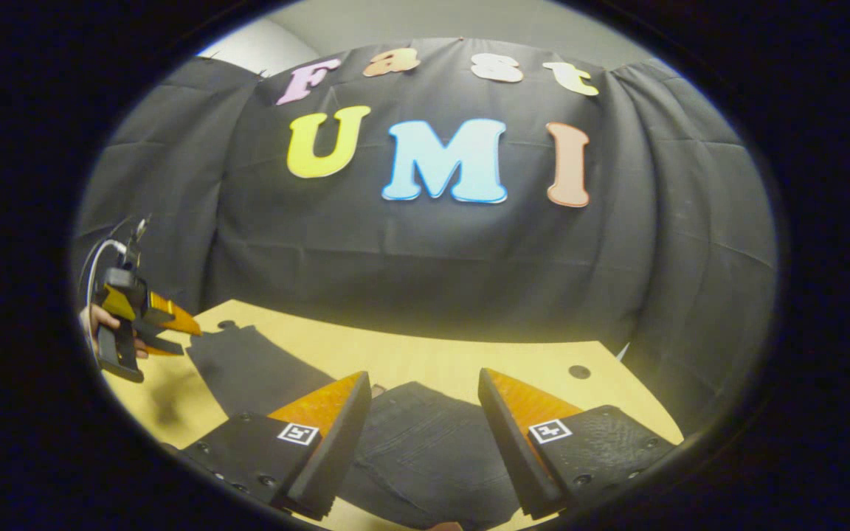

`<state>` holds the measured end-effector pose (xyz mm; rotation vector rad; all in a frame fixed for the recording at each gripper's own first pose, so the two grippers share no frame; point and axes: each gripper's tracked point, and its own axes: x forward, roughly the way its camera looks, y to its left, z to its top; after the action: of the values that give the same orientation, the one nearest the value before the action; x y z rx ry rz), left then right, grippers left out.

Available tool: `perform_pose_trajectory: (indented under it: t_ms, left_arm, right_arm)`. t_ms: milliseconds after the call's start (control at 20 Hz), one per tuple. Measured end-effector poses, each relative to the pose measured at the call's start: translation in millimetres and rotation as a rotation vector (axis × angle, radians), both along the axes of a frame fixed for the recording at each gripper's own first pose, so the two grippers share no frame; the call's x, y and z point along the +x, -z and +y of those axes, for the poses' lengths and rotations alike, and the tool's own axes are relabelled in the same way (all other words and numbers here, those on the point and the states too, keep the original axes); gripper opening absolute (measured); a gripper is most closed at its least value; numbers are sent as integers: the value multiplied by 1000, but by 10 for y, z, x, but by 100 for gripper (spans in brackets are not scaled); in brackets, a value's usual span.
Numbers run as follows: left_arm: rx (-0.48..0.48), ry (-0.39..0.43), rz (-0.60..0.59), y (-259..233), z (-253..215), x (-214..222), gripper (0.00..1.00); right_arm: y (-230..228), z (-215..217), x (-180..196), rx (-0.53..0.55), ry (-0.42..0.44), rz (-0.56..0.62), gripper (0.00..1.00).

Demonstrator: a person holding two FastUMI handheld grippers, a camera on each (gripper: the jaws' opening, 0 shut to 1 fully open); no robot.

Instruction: Grasp the waist and the cuffs of the jeans and fold them to make the two legs overlap; first hold the waist and fold one-third of the jeans toward the cuffs, then hold the cuffs and fold the remaining one-third in the same direction to finish folding.

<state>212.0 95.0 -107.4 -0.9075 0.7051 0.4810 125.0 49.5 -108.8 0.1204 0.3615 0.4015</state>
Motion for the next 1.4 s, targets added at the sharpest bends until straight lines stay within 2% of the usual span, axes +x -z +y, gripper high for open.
perform_pose_trajectory:
  t_ms: [150,250,400,450,650,800,900,950,1000,1100,1200,1250,1400]
  left_arm:
    - [-89,-129,16,154,342,-18,96]
    - [-97,-199,42,281,612,-25,96]
    - [-104,-215,111,548,764,-32,95]
    - [-122,-218,120,617,760,10,98]
    - [-214,-230,21,606,676,252,96]
    - [-378,-262,-79,633,477,466,96]
    - [-423,-286,-102,737,401,494,83]
    - [-421,-286,-95,818,379,472,67]
    - [-409,-280,-86,850,382,426,63]
    - [-398,-264,-88,853,368,428,33]
    - [-372,-246,-70,846,360,381,32]
    - [-378,-238,-86,799,366,450,16]
    - [-363,-215,-156,467,335,487,16]
  right_arm:
    - [-38,-166,118,14,58,23,87]
    - [-9,-226,166,10,83,36,87]
    - [25,-295,231,2,112,47,87]
    - [24,-309,249,0,118,48,87]
    - [17,-325,279,-16,131,45,87]
    - [12,-318,277,-20,130,43,87]
    - [27,-306,254,-21,124,55,87]
    - [26,-312,246,-24,124,57,87]
    - [19,-322,245,-26,124,59,88]
    - [-29,-352,224,-28,127,49,90]
    - [-45,-380,231,-30,133,43,90]
    - [-41,-403,230,-30,133,48,90]
    - [-111,-480,197,-37,134,32,90]
